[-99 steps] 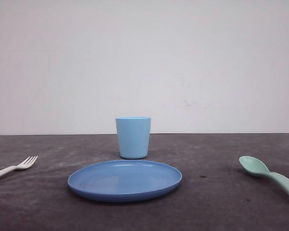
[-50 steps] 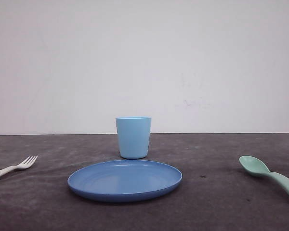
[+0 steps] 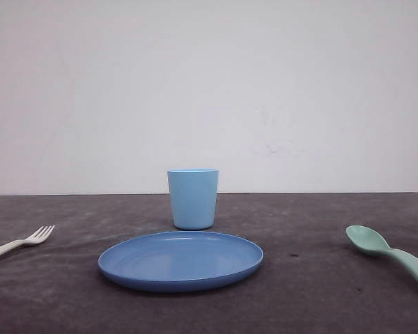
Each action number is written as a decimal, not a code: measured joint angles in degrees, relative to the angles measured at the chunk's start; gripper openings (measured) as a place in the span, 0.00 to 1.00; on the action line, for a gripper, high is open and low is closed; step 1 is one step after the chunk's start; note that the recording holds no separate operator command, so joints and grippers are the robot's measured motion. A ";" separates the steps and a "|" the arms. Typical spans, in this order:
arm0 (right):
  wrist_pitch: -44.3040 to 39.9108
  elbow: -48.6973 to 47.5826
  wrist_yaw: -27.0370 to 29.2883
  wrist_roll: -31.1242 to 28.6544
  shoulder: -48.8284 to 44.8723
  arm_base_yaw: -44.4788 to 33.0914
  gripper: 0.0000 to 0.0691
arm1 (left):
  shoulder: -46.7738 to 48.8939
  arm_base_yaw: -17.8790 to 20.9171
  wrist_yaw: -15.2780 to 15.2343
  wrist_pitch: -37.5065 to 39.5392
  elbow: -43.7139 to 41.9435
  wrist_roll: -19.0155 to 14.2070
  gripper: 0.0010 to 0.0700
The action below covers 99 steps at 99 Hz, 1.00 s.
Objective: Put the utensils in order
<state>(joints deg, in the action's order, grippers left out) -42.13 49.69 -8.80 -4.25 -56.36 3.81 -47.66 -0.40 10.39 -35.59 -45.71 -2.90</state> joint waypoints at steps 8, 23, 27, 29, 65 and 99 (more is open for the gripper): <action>-0.28 0.00 0.00 0.00 0.00 0.00 0.49 | 0.00 0.00 0.00 0.00 0.00 0.17 0.34; -0.39 0.00 0.00 0.04 0.00 0.00 0.84 | 0.00 0.00 -0.02 0.00 0.00 0.35 0.66; -0.42 0.00 0.00 0.13 0.00 0.00 0.90 | 0.00 0.00 0.00 0.00 0.00 0.35 0.69; -0.44 0.00 0.00 0.22 0.00 0.00 0.93 | 0.00 0.00 0.02 0.00 0.00 0.33 0.69; -0.52 0.00 0.02 0.92 0.00 0.00 0.98 | -6.16 -5.40 0.37 -0.85 0.00 -2.36 0.72; -0.52 0.00 0.02 1.01 0.00 0.04 0.98 | -23.41 -11.91 -2.93 2.34 0.00 -3.19 0.72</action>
<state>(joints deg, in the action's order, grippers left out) -42.65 49.69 -8.78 -3.25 -56.36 3.86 -71.07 -12.32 7.46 -33.26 -45.71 -6.09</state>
